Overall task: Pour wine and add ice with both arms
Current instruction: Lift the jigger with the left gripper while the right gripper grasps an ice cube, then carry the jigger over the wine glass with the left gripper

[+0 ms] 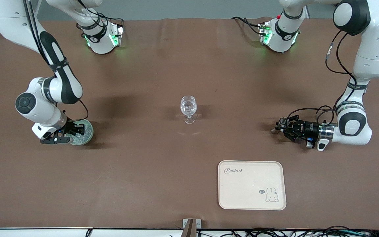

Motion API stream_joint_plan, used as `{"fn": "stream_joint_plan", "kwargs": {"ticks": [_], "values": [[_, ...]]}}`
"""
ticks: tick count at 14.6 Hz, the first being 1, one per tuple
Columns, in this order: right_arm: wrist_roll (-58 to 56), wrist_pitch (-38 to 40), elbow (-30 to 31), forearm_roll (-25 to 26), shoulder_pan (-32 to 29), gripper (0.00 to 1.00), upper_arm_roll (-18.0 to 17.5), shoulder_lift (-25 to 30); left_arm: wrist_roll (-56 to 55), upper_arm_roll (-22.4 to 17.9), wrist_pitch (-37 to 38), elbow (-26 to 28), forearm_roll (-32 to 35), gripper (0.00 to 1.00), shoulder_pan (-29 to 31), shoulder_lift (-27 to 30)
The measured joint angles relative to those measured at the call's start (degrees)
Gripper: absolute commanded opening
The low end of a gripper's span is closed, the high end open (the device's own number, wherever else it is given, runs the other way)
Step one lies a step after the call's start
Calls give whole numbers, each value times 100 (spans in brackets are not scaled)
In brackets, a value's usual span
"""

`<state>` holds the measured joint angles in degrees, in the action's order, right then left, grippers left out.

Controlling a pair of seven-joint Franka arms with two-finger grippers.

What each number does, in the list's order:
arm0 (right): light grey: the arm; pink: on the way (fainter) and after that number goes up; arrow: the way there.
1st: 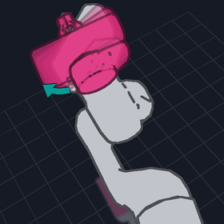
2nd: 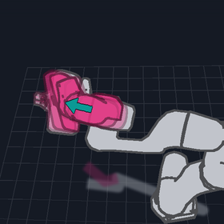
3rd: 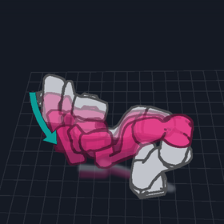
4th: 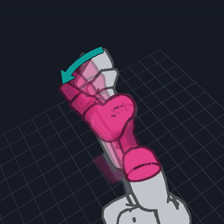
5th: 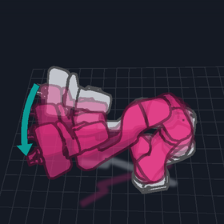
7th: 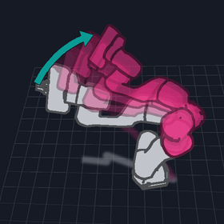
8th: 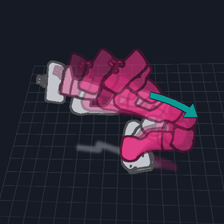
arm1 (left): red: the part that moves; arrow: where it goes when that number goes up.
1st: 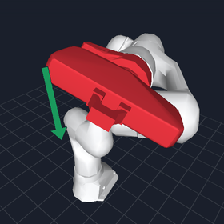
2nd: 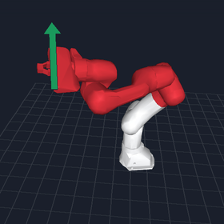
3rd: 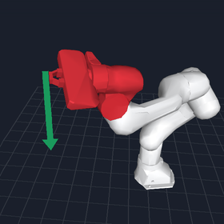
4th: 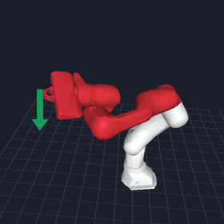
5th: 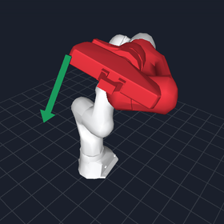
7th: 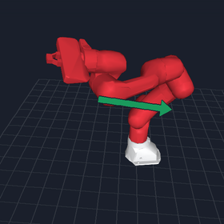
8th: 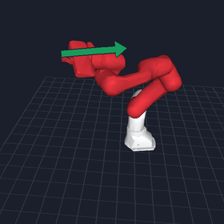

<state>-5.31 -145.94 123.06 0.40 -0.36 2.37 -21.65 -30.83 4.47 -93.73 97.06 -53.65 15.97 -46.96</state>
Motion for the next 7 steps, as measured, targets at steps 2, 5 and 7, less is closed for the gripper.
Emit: {"fn": "stream_joint_plan", "kwargs": {"ticks": [2, 5, 7], "values": [[0, 0, 0, 0, 0, 42, 0, -1, -39, 163, 16, -32, -136, 1, 25, 1], [0, 1, 0, 0, 0, 42, 0, -2, -451, 674, 0, -194, -329, 0, 16, 42], [-1, 2, 1, 0, 1, 42, -1, -14, -904, 1057, -179, -305, -357, 0, -35, 207]]}}
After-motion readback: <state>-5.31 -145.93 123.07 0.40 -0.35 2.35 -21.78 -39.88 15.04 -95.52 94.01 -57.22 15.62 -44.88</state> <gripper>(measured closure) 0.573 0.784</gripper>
